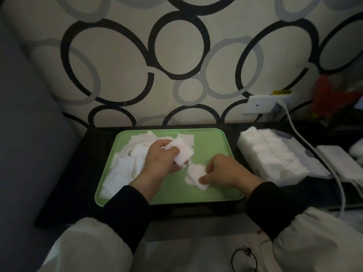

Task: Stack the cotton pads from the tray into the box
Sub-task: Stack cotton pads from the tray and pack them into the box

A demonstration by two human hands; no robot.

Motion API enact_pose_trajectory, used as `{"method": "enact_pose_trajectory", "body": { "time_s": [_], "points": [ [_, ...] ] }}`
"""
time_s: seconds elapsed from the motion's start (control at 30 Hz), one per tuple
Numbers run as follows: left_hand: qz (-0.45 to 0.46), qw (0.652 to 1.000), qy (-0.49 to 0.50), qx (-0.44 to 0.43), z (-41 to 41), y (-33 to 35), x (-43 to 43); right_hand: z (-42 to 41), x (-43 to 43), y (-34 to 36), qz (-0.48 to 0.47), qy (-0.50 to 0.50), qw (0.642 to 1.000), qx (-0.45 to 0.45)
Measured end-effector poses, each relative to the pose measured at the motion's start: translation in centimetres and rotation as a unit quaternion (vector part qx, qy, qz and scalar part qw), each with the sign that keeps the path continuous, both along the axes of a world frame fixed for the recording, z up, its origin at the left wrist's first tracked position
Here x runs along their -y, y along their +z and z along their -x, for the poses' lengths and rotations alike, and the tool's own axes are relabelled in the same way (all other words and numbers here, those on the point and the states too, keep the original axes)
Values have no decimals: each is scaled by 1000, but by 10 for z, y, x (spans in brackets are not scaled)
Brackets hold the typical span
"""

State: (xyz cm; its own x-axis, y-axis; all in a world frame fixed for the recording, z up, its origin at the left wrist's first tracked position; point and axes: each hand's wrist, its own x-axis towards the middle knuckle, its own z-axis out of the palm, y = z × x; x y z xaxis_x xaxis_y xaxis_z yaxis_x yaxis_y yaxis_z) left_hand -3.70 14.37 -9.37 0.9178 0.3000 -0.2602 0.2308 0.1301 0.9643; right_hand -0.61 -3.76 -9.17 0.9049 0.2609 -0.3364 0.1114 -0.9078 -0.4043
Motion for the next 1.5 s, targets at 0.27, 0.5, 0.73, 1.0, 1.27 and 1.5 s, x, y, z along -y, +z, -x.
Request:
{"method": "enact_pose_trajectory", "body": {
  "time_s": [0.27, 0.5, 0.73, 1.0, 1.27, 1.5],
  "points": [
    [-1, 1000, -7, -2, 2, 2, -4, 0, 3, 6, -41, 2, 999, -18],
    [-28, 999, -41, -20, 1, -4, -6, 0, 22, 18, -272, -73, 959, -40],
    [-68, 994, -81, -19, 1, -5, -1, 0, 19, 24, -366, -138, 918, -60],
    [-76, 994, -68, -30, 1, -8, -3, 2, 21, 30, -395, -146, 907, 13],
    [-6, 988, -152, -2, 1, -6, 9, 8, 13, 30, -474, -85, 869, -116],
    [25, 982, -188, 7, 5, 2, 11, 4, 15, 22, -396, -75, 913, -61]
  ]
}}
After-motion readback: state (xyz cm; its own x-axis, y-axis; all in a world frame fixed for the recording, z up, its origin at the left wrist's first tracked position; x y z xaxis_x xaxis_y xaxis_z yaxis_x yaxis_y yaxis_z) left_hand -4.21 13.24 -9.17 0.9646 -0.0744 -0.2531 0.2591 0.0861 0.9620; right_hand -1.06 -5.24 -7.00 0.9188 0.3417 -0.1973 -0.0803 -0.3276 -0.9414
